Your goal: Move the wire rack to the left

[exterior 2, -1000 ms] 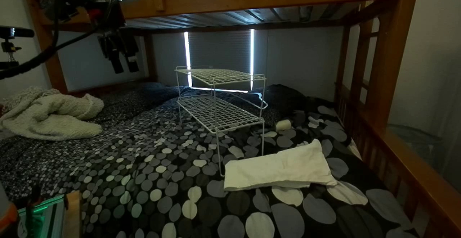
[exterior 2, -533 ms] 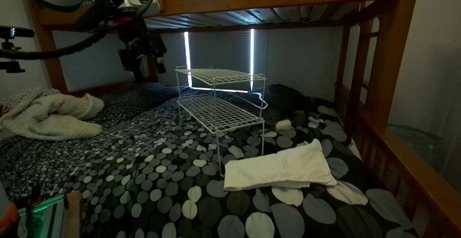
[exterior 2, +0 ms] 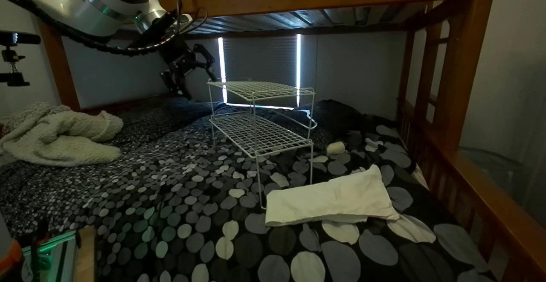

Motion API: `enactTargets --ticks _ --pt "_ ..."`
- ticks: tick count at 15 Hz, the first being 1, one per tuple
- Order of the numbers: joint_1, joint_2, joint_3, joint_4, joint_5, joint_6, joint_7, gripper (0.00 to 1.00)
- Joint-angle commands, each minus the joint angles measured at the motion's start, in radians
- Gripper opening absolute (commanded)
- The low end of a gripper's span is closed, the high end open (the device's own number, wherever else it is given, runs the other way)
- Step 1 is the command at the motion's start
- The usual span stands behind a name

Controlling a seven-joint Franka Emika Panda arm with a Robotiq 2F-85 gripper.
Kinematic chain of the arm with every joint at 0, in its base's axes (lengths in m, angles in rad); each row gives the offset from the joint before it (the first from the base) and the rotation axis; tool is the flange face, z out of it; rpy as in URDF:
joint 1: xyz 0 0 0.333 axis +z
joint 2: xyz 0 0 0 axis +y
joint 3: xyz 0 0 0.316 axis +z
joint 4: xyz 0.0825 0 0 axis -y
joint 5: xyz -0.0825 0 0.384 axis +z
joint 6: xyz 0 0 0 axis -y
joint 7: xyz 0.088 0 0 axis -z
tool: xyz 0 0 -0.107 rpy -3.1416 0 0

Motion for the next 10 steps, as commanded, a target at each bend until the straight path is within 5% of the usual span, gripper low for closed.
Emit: enactTargets --ticks 1,3,4,10 --pt "0.047 0.048 0.03 0.012 -0.082 0.124 0.012 1.0" --pt "0.057 0.066 0.035 0.006 -0.146 0.217 -0.02 1.0" --pt "0.06 0.05 0.023 0.013 -0.098 0.153 0.002 1.0" --pt "0.067 0.07 0.025 0.014 -0.133 0.197 -0.009 1.0"
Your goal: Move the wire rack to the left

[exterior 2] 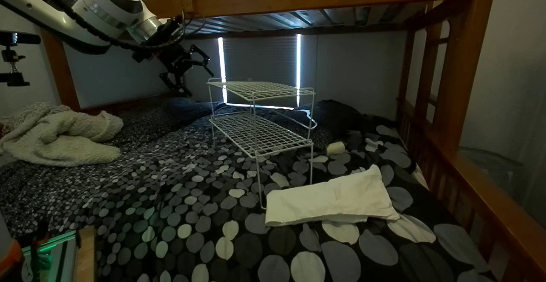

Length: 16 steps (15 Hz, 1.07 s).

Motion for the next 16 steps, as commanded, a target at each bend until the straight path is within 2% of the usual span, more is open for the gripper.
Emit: enactTargets --ticks 1,2,3,6,12,16 --pt "0.017 0.003 -0.014 0.003 -0.008 -0.006 0.004 1.0" --pt "0.017 0.003 -0.014 0.003 -0.008 -0.006 0.004 1.0" --pt "-0.021 0.008 0.019 0.003 -0.106 -0.01 0.041 1.0" --pt "-0.032 0.028 0.04 0.0 -0.268 0.014 0.118 1.0" --pt "-0.012 0.114 0.031 -0.002 -0.569 0.024 0.348 1.0" --pt "0.004 0.189 0.009 0.011 -0.765 0.081 0.506 1.0"
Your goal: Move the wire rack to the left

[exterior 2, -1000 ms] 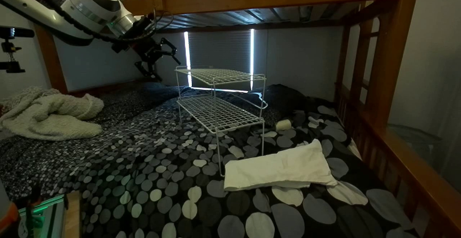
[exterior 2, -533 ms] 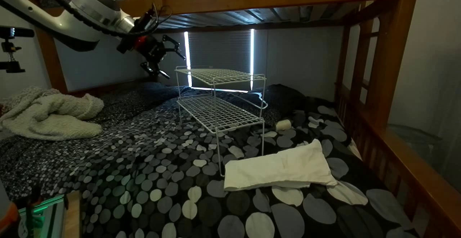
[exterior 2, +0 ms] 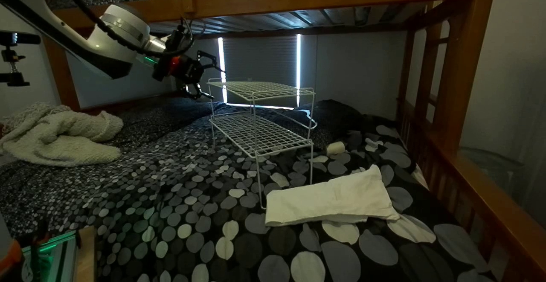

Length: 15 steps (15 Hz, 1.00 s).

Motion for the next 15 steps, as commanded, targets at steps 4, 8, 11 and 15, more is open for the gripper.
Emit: enactTargets --ticks 4,8,11,15 --pt "0.034 0.108 -0.019 0.026 -0.333 0.02 0.234 1.0" --pt "0.056 0.147 -0.025 0.039 -0.493 0.006 0.316 1.0" --pt "0.07 0.171 -0.032 0.045 -0.611 -0.017 0.37 1.0" --pt "0.079 0.207 -0.042 0.043 -0.727 -0.087 0.434 1.0"
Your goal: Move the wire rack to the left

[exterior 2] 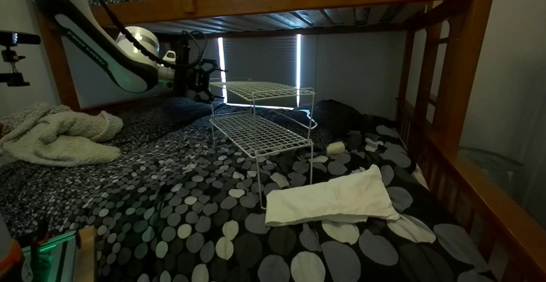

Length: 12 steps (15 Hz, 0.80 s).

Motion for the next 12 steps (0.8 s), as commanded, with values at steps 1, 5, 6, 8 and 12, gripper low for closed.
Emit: enactTargets --ticks 1,5,6,8,12 --pt "0.028 0.045 -0.022 0.005 -0.11 -0.062 0.066 1.0" --pt "0.03 0.043 -0.032 0.007 -0.082 -0.036 0.033 1.0" --pt "0.03 0.046 -0.032 0.009 -0.083 -0.036 0.033 1.0" --pt "0.031 0.048 -0.032 0.012 -0.084 -0.036 0.033 1.0" --pt "0.031 0.065 -0.032 0.021 -0.131 -0.071 0.067 1.0"
